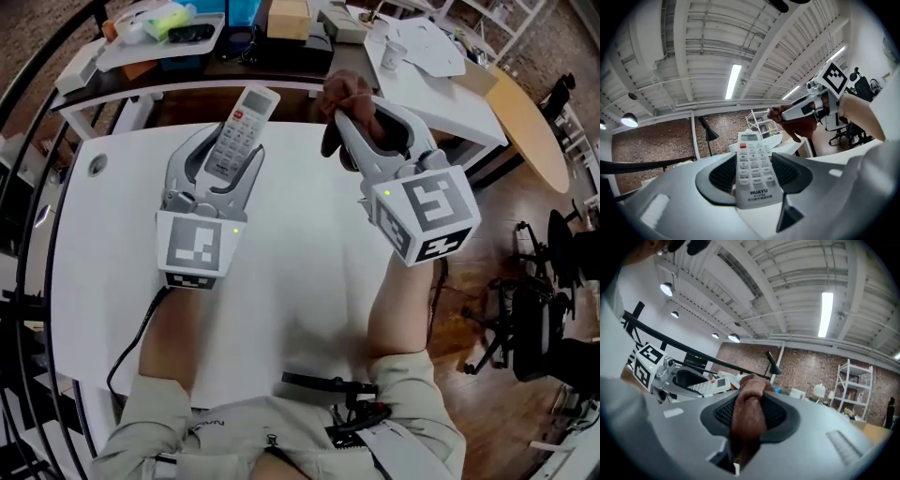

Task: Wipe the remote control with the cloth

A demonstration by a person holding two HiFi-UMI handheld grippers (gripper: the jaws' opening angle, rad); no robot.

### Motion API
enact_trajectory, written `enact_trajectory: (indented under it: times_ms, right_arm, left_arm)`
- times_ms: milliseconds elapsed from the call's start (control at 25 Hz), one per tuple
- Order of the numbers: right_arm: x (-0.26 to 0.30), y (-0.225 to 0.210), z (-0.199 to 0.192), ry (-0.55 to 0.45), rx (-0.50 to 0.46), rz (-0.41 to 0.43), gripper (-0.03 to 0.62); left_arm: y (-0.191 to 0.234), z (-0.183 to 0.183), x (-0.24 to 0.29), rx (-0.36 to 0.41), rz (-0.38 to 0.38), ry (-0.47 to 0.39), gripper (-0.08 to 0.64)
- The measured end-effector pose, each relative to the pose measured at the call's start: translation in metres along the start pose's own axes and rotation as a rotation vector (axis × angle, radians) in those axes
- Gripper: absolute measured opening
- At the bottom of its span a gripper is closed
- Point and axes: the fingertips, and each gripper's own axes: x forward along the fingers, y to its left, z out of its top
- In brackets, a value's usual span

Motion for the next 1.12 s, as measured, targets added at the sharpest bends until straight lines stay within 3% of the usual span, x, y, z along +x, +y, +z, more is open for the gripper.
enact_trajectory:
  times_ms: [80, 280, 560, 680, 920, 1120]
  right_arm:
    - [-0.006, 0.009, 0.017, -0.075, -0.017, 0.001, 0.109]
    - [-0.019, 0.038, 0.057, -0.203, -0.106, 0.000, 0.107]
    - [-0.034, 0.045, 0.108, -0.416, 0.024, -0.075, 0.106]
    - [-0.025, 0.048, 0.108, -0.420, 0.034, -0.067, 0.106]
    - [-0.008, 0.058, 0.091, -0.315, -0.120, -0.062, 0.106]
    - [0.001, 0.084, 0.080, -0.224, -0.226, 0.009, 0.106]
  left_arm:
    - [0.008, 0.019, -0.009, 0.003, 0.039, -0.038, 0.247]
    - [0.024, 0.049, -0.034, 0.129, 0.102, -0.070, 0.247]
    - [0.037, 0.056, -0.049, 0.183, 0.152, -0.082, 0.247]
    - [0.035, 0.055, -0.047, 0.248, 0.167, -0.059, 0.247]
    - [0.010, 0.060, -0.041, 0.373, 0.112, -0.069, 0.247]
    - [-0.004, 0.055, -0.035, 0.397, 0.094, -0.072, 0.247]
